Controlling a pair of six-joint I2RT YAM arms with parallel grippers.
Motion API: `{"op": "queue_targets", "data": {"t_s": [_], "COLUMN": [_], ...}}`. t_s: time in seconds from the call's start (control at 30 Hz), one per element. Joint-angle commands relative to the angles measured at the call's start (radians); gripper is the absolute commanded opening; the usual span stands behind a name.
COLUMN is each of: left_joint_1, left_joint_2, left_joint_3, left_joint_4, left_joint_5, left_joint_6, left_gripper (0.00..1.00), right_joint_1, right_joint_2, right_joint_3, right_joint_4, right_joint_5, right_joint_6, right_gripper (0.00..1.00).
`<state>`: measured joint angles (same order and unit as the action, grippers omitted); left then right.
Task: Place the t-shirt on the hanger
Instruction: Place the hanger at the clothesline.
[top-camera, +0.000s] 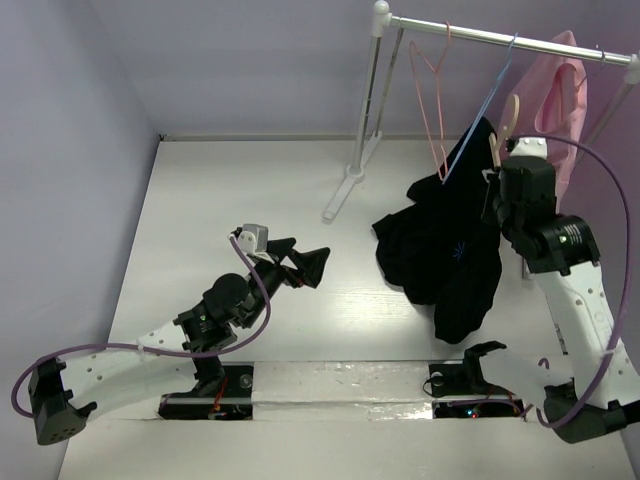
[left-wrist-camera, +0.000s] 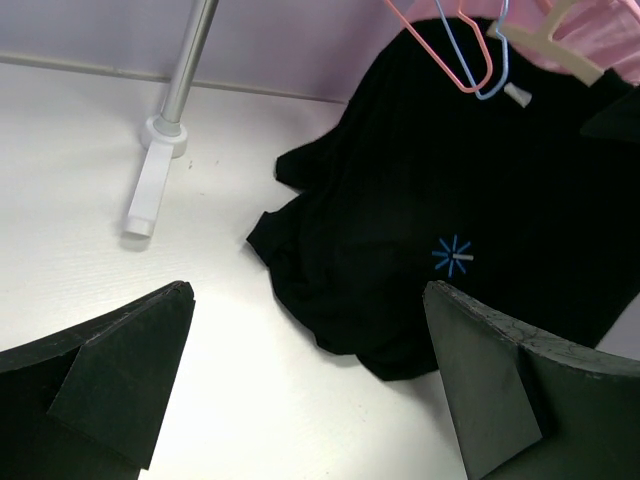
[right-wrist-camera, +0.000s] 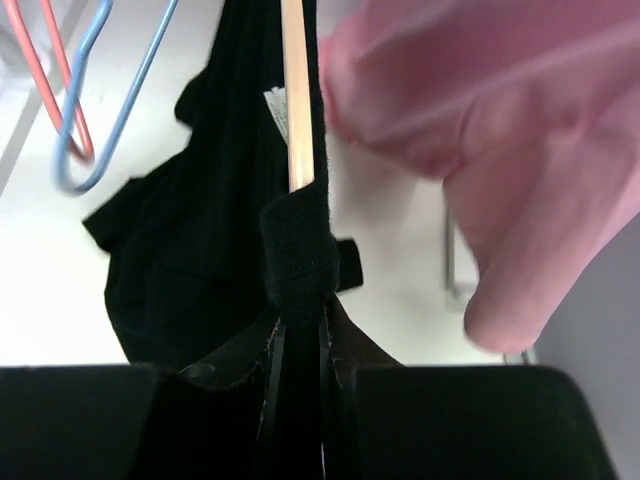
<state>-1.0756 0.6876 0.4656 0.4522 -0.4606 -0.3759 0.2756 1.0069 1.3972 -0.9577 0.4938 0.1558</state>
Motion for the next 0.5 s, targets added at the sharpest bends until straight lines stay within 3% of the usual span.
{"op": "queue_targets", "data": {"t_s": [0.0,0.47], "left_joint_1": [0.006,0.016], "left_joint_2": [-0.008,-0.033], "left_joint_3": [-0.008,-0.021], "left_joint_4": [0.051,0.059], "left_joint_5": [-0.001,0.01], "left_joint_6": [-0.001,-0.004], "left_gripper": [0.99,0.99], "right_joint_1": [-0.038,-0.251], "right_joint_2": [0.036,0.206], "right_joint_3": [0.135,0.338], "right_joint_4": [0.177,0.37], "right_joint_5": [0.106,-0.027], "right_joint_6": [-0.079,-0.128], "right_gripper": [0.0,0.0]}}
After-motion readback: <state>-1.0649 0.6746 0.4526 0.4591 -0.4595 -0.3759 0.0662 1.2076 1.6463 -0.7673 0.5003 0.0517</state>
